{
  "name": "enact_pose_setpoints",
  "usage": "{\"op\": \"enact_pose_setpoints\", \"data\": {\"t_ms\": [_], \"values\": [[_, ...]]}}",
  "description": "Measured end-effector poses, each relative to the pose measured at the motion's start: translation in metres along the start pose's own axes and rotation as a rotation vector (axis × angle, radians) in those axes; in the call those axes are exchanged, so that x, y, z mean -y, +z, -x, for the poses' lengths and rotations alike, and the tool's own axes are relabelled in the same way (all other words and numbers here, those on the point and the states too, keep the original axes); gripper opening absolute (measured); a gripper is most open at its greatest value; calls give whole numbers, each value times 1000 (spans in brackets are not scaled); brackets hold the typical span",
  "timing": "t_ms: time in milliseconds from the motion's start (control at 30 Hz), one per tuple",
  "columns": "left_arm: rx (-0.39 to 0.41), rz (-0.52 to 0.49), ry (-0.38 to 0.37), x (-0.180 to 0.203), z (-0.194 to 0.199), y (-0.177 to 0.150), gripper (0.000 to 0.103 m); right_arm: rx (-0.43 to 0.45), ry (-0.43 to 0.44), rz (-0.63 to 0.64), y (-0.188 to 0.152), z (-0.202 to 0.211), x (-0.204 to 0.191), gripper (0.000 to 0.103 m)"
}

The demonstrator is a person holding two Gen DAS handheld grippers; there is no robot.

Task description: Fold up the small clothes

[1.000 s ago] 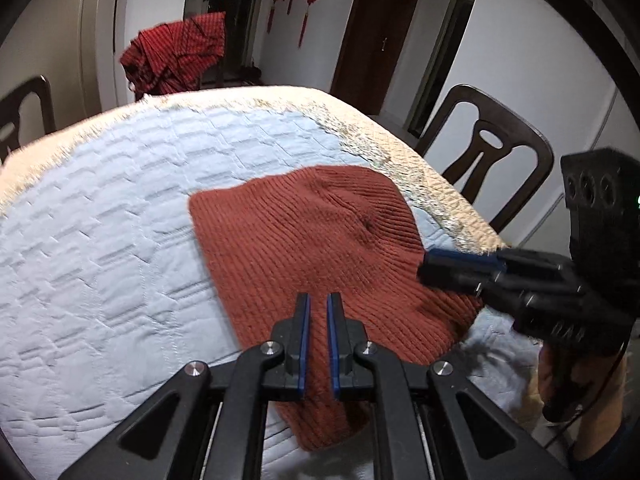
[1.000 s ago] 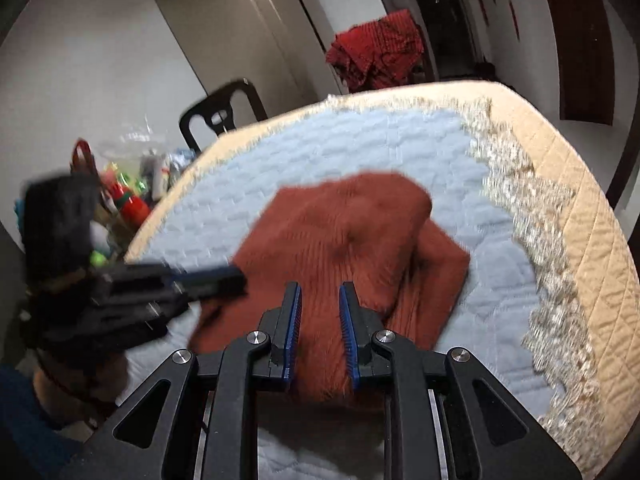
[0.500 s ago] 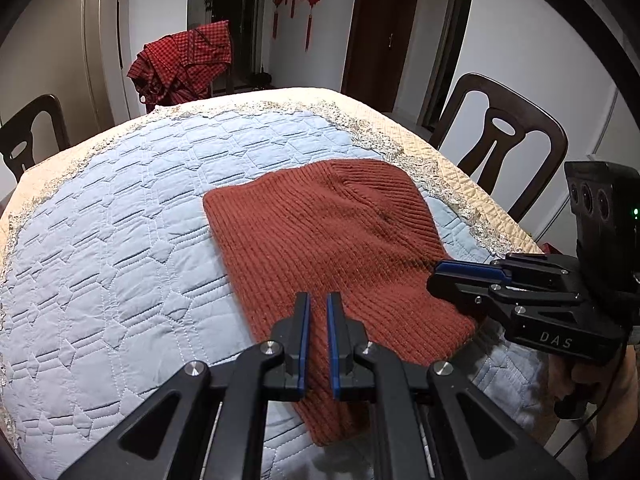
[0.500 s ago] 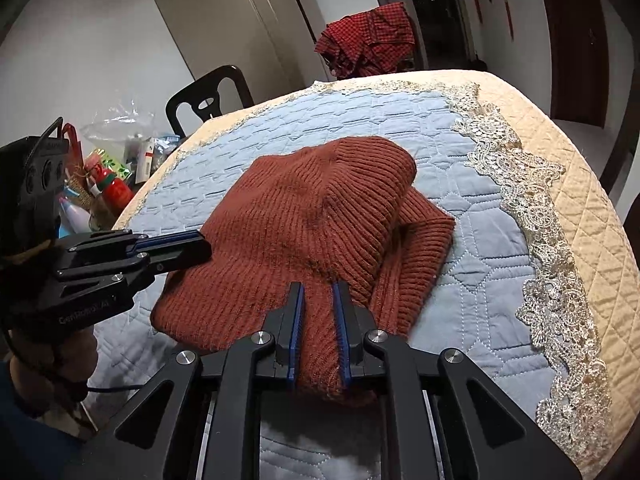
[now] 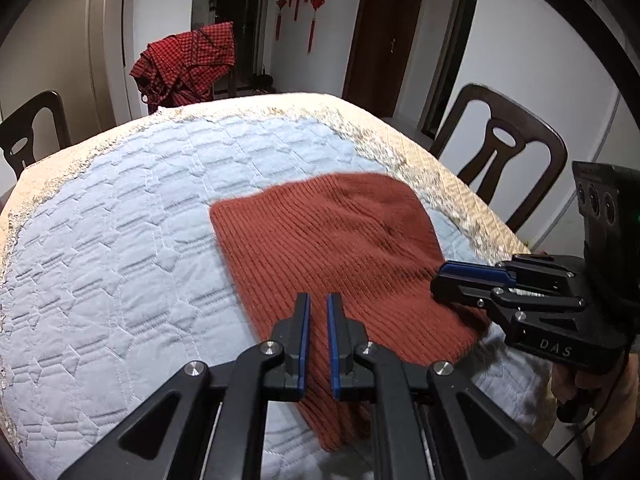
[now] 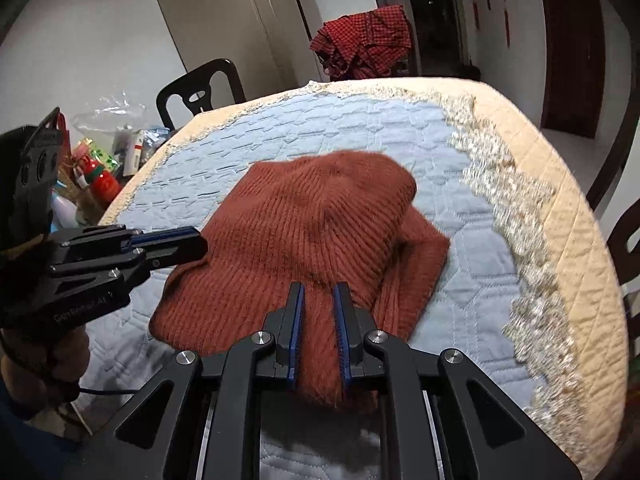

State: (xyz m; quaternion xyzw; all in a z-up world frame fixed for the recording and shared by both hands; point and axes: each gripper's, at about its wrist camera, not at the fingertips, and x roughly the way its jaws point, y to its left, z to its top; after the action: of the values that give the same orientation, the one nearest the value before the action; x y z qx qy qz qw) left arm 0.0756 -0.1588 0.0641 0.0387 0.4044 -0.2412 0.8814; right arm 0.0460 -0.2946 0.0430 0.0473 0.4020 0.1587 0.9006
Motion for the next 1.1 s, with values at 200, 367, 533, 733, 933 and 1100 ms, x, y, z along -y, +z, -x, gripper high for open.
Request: {"op": "enact_pose_setpoints", "data": {"t_ms": [200,367,533,733,933,1100], "values": [[17,26,19,-8,-6,13,10,14,-50,17,14,-6,0,14],[-6,39,30,-11,-20,14,10,-12,-66,10,17,-19,7,14],[-16,39,33,-11,-28,11,10,-22,-59,-3,15,-26,11,14],[-21,38,37,-12,-32,11,11,-22,-52,1,13,-28,14,14],[-17,34,41,-11,-33,10,12,-20,-55,13,13,-29,12,14],[-19,51,35,-15,-26,10,15,-23,-43,4,12,-26,14,16]]}}
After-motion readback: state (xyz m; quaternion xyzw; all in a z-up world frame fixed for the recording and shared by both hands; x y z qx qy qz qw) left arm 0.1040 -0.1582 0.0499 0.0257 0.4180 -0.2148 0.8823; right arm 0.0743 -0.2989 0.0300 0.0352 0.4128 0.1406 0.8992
